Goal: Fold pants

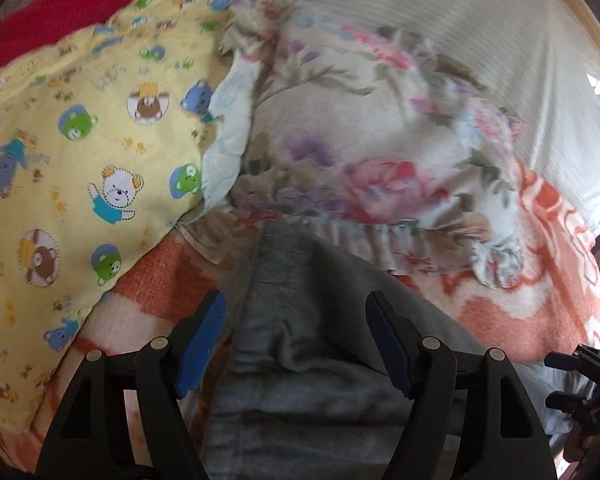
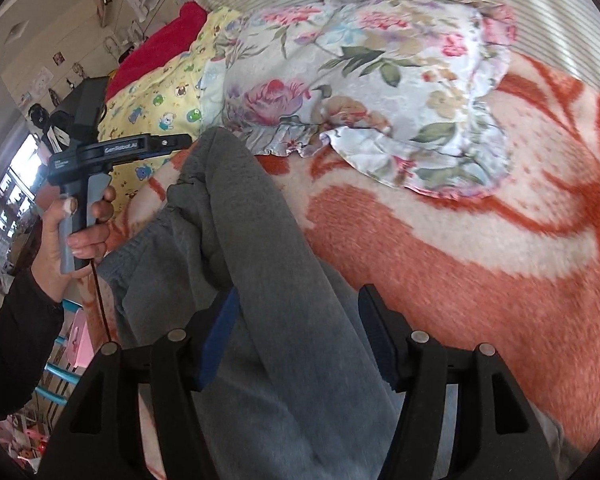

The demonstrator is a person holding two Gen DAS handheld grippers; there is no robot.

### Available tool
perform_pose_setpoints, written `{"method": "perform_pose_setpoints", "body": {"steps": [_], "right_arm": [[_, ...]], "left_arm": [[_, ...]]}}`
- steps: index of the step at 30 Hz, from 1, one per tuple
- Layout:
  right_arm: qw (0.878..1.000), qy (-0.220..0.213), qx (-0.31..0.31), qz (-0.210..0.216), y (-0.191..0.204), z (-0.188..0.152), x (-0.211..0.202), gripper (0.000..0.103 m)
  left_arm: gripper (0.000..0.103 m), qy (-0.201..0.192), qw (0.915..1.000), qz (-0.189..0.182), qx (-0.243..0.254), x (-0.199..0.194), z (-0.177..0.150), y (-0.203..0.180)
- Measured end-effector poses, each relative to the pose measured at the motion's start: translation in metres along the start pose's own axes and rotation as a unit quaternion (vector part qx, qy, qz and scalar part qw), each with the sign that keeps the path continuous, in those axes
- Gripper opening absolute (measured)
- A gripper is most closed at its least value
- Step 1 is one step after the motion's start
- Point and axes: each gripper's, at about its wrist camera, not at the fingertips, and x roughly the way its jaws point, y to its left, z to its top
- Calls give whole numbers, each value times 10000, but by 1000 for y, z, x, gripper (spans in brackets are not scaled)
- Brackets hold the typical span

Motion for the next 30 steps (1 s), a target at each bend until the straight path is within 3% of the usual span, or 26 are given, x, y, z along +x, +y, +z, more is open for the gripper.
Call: {"method": "perform_pose_setpoints", "body": {"steps": [3, 6, 7, 8, 9, 10, 11, 12, 17, 21, 24, 30], "right_arm": [[9999, 151, 23, 79, 2, 12, 24, 63], [9988, 327, 167, 309, 2, 20, 47, 63], [9982, 377, 230, 410, 1, 20, 53, 63], [9972, 423, 290, 540, 1, 21, 59, 63], [9963, 472, 321, 648, 2, 21, 62, 60], [9962, 469, 297, 676, 4, 21, 63, 51], [9970, 436, 232, 596, 6, 22, 63, 25], [9978, 399, 175, 495, 8, 22, 59, 16], [9995, -271, -43, 175, 21, 28, 15, 12], [9968, -631, -477, 142, 46, 23, -25, 12], [9926, -617, -1046, -16, 78, 3, -41, 12], [9805, -218, -1952, -87, 127, -57, -33, 12]], "left_arm": [[74, 205, 9997, 27, -126, 23, 6, 13], [74, 339, 9989, -240, -226, 41, 7, 21], [68, 343, 9987, -313, -216, 44, 6, 21], [46, 331, 9984, -444, -137, 46, 4, 19], [33, 336, 9982, -494, -75, 48, 4, 19], [26, 319, 9986, -414, 8, 46, 2, 17], [25, 229, 9989, -398, 24, 39, 1, 16], [25, 119, 9990, -421, 23, 31, 1, 16], [25, -753, 9936, -834, 99, -56, -8, 22], [25, -1213, 9883, -788, 477, -113, -34, 13], [25, -1355, 9859, -729, 659, -136, -62, 12], [26, -1261, 9878, -651, 635, -139, -119, 28]]}}
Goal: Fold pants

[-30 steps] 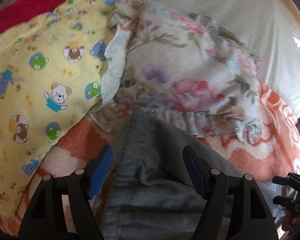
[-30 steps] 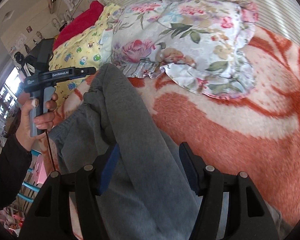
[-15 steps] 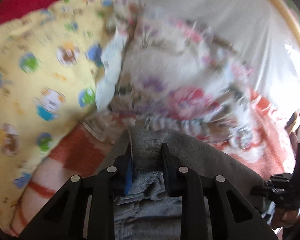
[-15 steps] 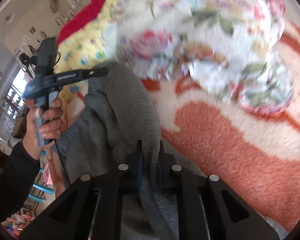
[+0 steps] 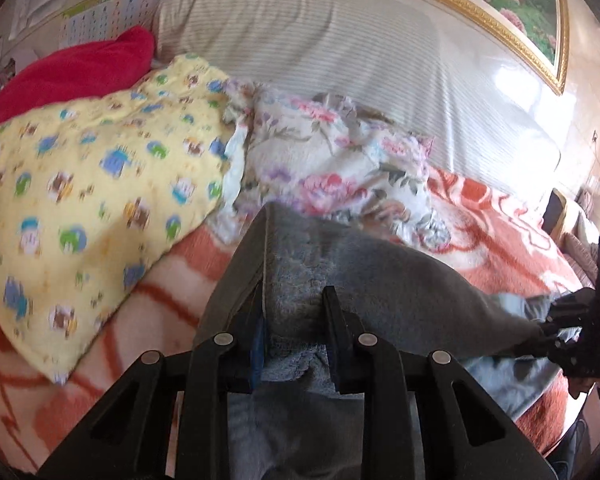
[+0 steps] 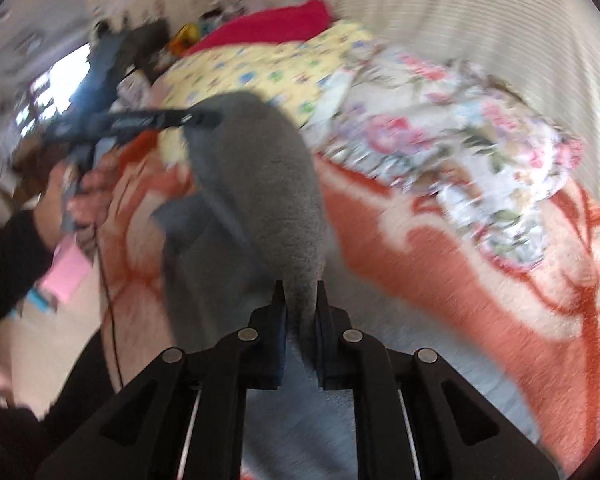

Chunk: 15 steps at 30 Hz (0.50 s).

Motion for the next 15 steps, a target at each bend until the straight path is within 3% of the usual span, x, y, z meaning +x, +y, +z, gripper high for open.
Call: {"method": "perform_pose_setpoints", "body": {"steps": [4, 7, 9, 11, 15], "right_arm": [[9992, 361, -60, 165, 24, -24, 21, 12], [9973, 662, 53, 322, 33, -38, 38, 23], [9951, 777, 164, 590, 38, -45, 42, 40], [9944, 767, 142, 719, 43, -46, 39, 52], [9944, 513, 184, 909, 42, -33, 23, 54]], "left_arm": [[31, 195, 9993, 37, -328, 6, -36, 15], [32, 476, 9969, 194, -590, 12, -63, 28], [38, 526, 9952, 224, -791, 8, -76, 37], [48, 449, 9940, 170, -979, -6, -84, 44], [54, 206, 9921, 222, -1214, -36, -89, 45]]}}
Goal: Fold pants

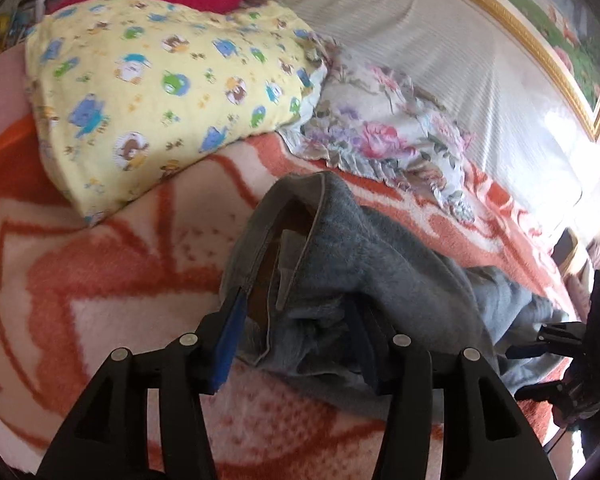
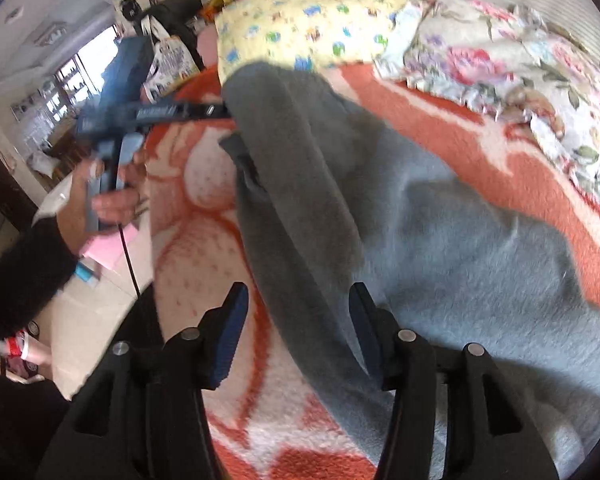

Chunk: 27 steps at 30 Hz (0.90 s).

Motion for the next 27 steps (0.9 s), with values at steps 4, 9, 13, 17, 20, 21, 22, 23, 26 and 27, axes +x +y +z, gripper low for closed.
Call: {"method": "perform_pose_setpoints", "body": {"steps": [4, 9, 13, 17, 20, 21, 22, 23, 26, 27], "right_arm": [[9989, -372, 222, 178, -12, 28, -12, 56], [9976, -549, 316, -264, -28, 73, 3, 56], [9963, -485, 608, -364, -51, 107, 30, 56], [9964, -381, 723, -237, -66, 136, 58, 56], [9975, -146, 676, -111, -72, 154, 84, 61], [9978, -72, 650, -90, -74, 159, 92, 63], [9981, -7, 612, -91, -75, 164, 101, 64], [9983, 56, 572, -75, -76, 167, 109, 65], [9983, 306, 487, -48, -77, 174, 139, 66], [9982, 388, 461, -82, -77, 175, 149, 66]], "left_arm": [[76, -359, 9989, -81, -303, -32, 2, -6], [83, -379, 9953, -165, -878, -35, 27, -17], [85, -293, 9946, 51, -995, -10, 42, -24], [85, 136, 9934, 731, -872, 23, 29, -15], [85, 508, 9900, 963, -902, 40, 6, 6], [86, 621, 9880, 1028, -966, 43, -3, 16], [87, 691, 9873, 993, -1033, 46, -9, 23], [87, 779, 9862, 857, -1179, 49, -16, 32], [87, 714, 9865, 600, -1345, 49, -21, 41], [87, 676, 9873, 571, -1321, 49, -19, 40]]}}
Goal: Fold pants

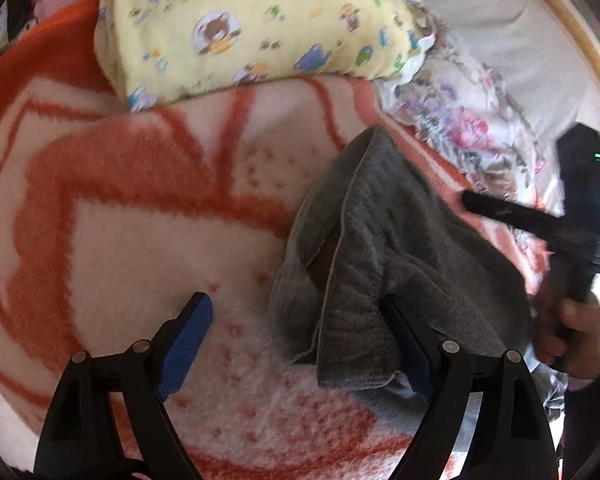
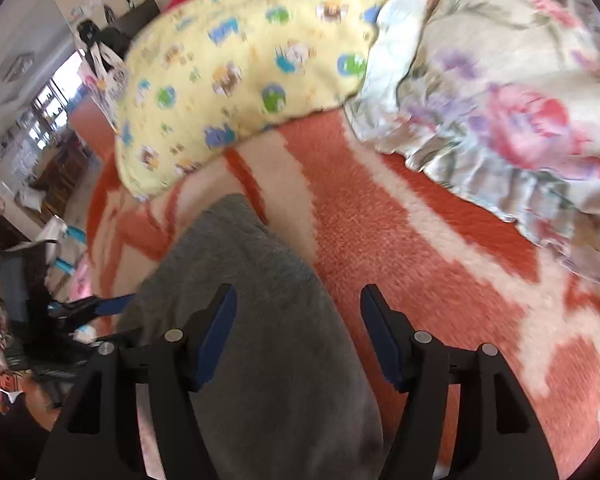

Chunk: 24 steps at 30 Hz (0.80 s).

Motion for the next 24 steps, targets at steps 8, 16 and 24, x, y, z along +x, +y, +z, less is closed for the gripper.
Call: {"method": "perform_pose_setpoints", "body": {"steps": [8, 16, 24], "right_arm": [[9979, 432, 28, 479, 5, -5, 38, 10], [9967, -715, -281, 267, 29, 50, -5, 8], [9997, -222, 95, 62, 27, 29, 38, 50]], "left_arm": [[43, 29, 9991, -193, 375, 21, 9, -26], [26, -970, 9926, -451, 574, -63, 29, -32], [35, -227, 9962, 177, 817, -23, 0, -12]]}}
